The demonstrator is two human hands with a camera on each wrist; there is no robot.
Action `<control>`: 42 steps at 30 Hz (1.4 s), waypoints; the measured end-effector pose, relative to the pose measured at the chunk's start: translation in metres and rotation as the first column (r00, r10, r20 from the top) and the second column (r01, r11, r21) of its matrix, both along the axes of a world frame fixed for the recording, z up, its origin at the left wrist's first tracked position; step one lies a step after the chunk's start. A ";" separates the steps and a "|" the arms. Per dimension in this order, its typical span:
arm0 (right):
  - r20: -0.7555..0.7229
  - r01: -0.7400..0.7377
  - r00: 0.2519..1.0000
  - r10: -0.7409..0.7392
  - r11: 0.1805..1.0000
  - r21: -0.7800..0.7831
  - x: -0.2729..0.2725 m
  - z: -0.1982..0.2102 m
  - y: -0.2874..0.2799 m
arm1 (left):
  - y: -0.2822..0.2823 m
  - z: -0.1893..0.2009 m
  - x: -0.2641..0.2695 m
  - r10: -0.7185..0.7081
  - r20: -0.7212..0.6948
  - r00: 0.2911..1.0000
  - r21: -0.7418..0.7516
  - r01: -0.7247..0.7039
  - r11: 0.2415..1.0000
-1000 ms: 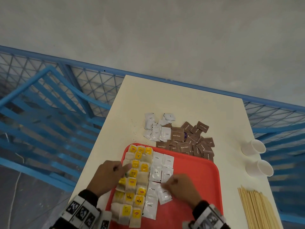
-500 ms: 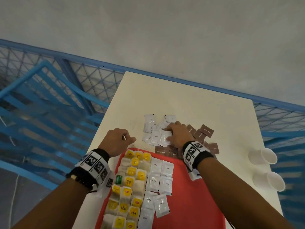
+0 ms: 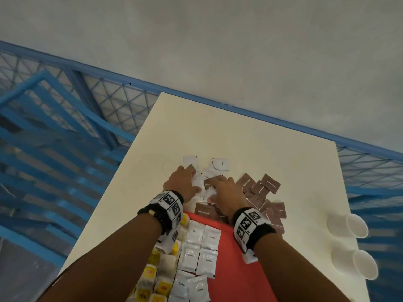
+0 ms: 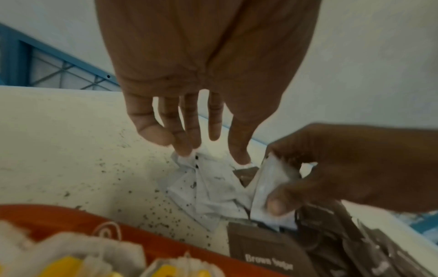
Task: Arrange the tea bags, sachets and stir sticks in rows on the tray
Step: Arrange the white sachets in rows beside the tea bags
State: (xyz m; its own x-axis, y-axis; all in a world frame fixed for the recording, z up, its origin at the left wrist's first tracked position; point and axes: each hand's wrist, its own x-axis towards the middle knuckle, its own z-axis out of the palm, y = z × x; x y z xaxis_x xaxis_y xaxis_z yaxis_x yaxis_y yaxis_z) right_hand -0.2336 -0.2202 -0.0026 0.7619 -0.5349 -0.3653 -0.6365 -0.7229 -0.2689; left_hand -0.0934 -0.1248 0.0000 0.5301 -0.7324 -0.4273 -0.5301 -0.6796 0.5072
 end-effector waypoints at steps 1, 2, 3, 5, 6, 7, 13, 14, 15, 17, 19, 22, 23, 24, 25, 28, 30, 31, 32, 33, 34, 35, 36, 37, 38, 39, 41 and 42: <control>0.028 0.012 1.000 -0.012 1.000 0.003 -0.003 0.003 -0.001 | -0.005 -0.002 -0.002 -0.041 0.050 0.998 0.024 0.039 0.999; 0.053 0.028 0.998 -0.028 1.000 0.002 -0.006 0.007 -0.003 | -0.009 -0.005 -0.003 -0.084 0.105 0.991 0.057 0.078 0.995; 0.079 0.048 0.996 -0.049 0.999 0.007 -0.009 0.013 -0.004 | -0.011 -0.008 -0.004 -0.127 0.159 0.979 0.092 0.113 0.989; 0.115 0.088 0.989 -0.094 0.995 0.052 -0.017 0.023 -0.009 | -0.013 -0.015 -0.006 -0.186 0.221 0.957 0.133 0.159 0.978; 0.121 0.099 0.987 -0.106 0.993 0.069 -0.020 0.027 -0.011 | -0.013 -0.017 -0.006 -0.185 0.216 0.959 0.126 0.160 0.979; 0.123 0.108 0.985 -0.118 0.991 0.080 -0.023 0.031 -0.014 | -0.012 -0.020 -0.007 -0.168 0.193 0.967 0.109 0.149 0.983; 0.215 0.302 0.904 -0.369 0.909 0.288 -0.021 0.037 -0.023 | -0.005 -0.008 0.018 0.104 -0.128 0.986 -0.108 -0.118 0.987; 0.218 0.310 0.892 -0.396 0.887 0.342 -0.019 0.037 -0.023 | -0.002 -0.003 0.025 0.144 -0.168 0.975 -0.135 -0.168 0.977; 0.214 0.322 0.879 -0.427 0.861 0.395 -0.015 0.038 -0.022 | 0.002 0.001 0.032 0.182 -0.215 0.959 -0.164 -0.219 0.962; 0.179 0.329 0.864 -0.471 0.797 0.507 -0.005 0.044 -0.016 | 0.009 0.007 0.043 0.275 -0.358 0.892 -0.210 -0.364 0.908; 0.122 0.303 0.881 -0.457 0.743 0.597 0.007 0.045 -0.008 | 0.016 0.014 0.051 0.361 -0.533 0.765 -0.208 -0.532 0.821; 0.080 0.154 0.974 -0.213 0.876 0.457 0.032 0.037 0.007 | 0.027 0.029 0.057 0.367 -0.750 0.550 -0.147 -0.680 0.718; 0.059 0.101 0.989 -0.133 0.917 0.385 0.041 0.033 0.012 | 0.032 0.036 0.058 0.340 -0.802 0.491 -0.131 -0.700 0.702; 0.023 0.072 0.996 -0.085 0.937 0.343 0.048 0.029 0.018 | 0.037 0.041 0.060 0.318 -0.835 0.448 -0.117 -0.710 0.694; -0.024 0.039 0.999 -0.033 0.951 0.308 0.054 0.025 0.023 | 0.042 0.046 0.061 0.301 -0.856 0.420 -0.108 -0.715 0.691; -0.146 -0.027 0.988 0.051 0.986 0.166 0.062 0.007 0.033 | 0.061 0.053 0.062 0.273 -0.879 0.391 -0.095 -0.705 0.703; -0.141 -0.002 0.990 0.023 0.989 0.147 0.063 0.000 0.038 | 0.073 0.054 0.062 0.275 -0.881 0.385 -0.081 -0.695 0.714; -0.143 -0.003 0.989 0.025 0.989 0.147 0.064 -0.002 0.041 | 0.078 0.054 0.061 0.278 -0.883 0.380 -0.071 -0.692 0.719; -0.149 -0.012 0.988 0.033 0.990 0.139 0.064 -0.002 0.042 | 0.083 0.053 0.060 0.280 -0.886 0.369 -0.061 -0.692 0.719; -0.158 -0.010 0.987 0.032 0.991 0.134 0.064 -0.002 0.043 | 0.086 0.052 0.058 0.281 -0.893 0.351 -0.049 -0.698 0.714; -0.153 -0.005 0.988 0.025 0.991 0.131 0.064 -0.001 0.043 | 0.090 0.051 0.056 0.282 -0.902 0.328 -0.037 -0.708 0.706; -0.133 -0.010 0.991 0.029 0.990 0.138 0.064 -0.001 0.043 | 0.094 0.050 0.054 0.285 -0.909 0.304 -0.023 -0.719 0.694; -0.108 -0.018 0.994 0.034 0.989 0.147 0.063 0.001 0.043 | 0.097 0.050 0.052 0.289 -0.913 0.288 -0.013 -0.728 0.685; -0.091 -0.027 0.995 0.041 0.988 0.153 0.062 0.004 0.043 | 0.101 0.050 0.050 0.294 -0.914 0.279 -0.008 -0.736 0.676; -0.060 -0.043 0.997 0.053 0.987 0.152 0.060 0.005 0.043 | 0.105 0.050 0.048 0.299 -0.914 0.273 -0.003 -0.743 0.669; -0.017 -0.063 0.998 0.066 0.988 0.140 0.058 0.007 0.043 | 0.108 0.051 0.047 0.303 -0.915 0.267 0.000 -0.750 0.661; 0.117 -0.081 0.990 0.073 0.994 0.066 0.049 0.013 0.041 | 0.113 0.053 0.046 0.301 -0.918 0.257 0.001 -0.760 0.650; 0.172 -0.087 0.981 0.084 0.996 0.008 0.044 0.017 0.040 | 0.115 0.055 0.046 0.297 -0.918 0.263 -0.005 -0.757 0.654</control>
